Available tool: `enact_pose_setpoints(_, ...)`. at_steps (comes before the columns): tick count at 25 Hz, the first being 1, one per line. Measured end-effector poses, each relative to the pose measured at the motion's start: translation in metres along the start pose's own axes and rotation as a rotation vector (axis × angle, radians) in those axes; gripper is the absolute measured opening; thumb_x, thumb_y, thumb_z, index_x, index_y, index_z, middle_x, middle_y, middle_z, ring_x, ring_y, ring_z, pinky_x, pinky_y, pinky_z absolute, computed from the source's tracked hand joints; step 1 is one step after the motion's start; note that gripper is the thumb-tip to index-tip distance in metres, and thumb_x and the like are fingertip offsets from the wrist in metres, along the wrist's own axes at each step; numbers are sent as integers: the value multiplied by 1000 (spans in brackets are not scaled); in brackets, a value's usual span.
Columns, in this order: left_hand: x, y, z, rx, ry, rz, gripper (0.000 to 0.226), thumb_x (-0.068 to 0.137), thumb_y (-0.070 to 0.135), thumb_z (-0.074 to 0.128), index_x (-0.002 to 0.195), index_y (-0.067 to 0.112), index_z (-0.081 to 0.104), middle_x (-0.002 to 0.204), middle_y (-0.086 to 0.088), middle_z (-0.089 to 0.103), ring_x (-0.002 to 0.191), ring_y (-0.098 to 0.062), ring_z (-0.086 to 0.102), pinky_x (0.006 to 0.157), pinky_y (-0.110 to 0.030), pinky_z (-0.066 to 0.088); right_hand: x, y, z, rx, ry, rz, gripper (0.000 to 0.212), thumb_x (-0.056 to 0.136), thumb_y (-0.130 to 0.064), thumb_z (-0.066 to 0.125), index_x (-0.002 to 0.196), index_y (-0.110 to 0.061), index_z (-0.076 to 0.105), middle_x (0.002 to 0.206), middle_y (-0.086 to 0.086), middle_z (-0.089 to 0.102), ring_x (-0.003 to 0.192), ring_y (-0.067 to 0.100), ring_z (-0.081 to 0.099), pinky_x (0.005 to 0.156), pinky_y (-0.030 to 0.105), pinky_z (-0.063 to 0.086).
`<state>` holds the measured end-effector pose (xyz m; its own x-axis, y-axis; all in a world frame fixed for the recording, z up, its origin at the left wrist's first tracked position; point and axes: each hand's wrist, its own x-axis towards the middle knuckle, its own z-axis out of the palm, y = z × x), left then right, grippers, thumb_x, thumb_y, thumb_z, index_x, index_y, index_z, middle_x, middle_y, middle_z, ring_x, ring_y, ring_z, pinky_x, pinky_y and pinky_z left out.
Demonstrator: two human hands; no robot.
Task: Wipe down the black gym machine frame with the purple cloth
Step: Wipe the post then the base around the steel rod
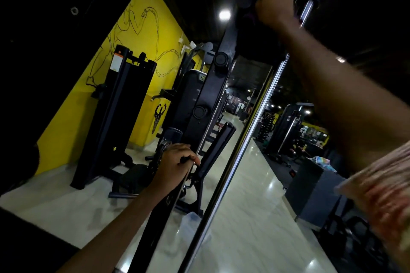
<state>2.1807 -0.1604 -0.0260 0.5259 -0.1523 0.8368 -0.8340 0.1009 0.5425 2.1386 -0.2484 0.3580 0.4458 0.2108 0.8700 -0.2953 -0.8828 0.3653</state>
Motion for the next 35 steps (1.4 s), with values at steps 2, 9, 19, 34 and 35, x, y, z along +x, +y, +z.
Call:
enact_pose_setpoints(2, -1, 2, 0, -3, -2, 12, 25, 71, -9, 55, 69, 8, 72, 72, 3, 67, 89, 13, 55, 91, 0, 33, -24, -17, 15, 94, 54, 117, 45, 90, -13, 45, 133, -25, 52, 149, 14, 24, 137, 39, 21, 96, 36, 43)
enact_pose_setpoints(9, -1, 6, -1, -30, -13, -46, 33, 75, -25, 54, 72, 3, 72, 76, 0, 67, 94, -5, 54, 85, 2, 33, -98, -16, 50, 483, 25, 285, 38, 90, -2, 51, 128, -9, 58, 125, 17, 36, 115, 35, 41, 91, 18, 31)
enact_pose_setpoints(19, -3, -7, 4, -29, -19, -51, 14, 71, 4, 57, 74, -3, 69, 80, -7, 63, 84, -17, 59, 75, -30, 49, -211, -82, 60, 220, -233, 15, 50, 89, -3, 48, 138, -14, 48, 131, 18, 37, 118, 34, 36, 80, 34, 45)
enact_pose_setpoints(34, -3, -10, 2, -44, -28, -18, 15, 71, 6, 56, 66, 12, 69, 76, 7, 58, 91, -11, 52, 82, -10, 37, -172, -80, 34, -172, -249, -113, 33, 93, -8, 46, 125, -4, 53, 133, 23, 39, 101, 42, 53, 63, 41, 43)
enact_pose_setpoints(35, -2, -11, 3, -44, -26, -29, 17, 70, 4, 55, 66, 12, 69, 76, 10, 57, 90, -12, 53, 81, -10, 37, -174, -79, 33, -173, -293, -163, 36, 94, -8, 47, 129, -6, 51, 135, 22, 37, 105, 42, 51, 67, 43, 47)
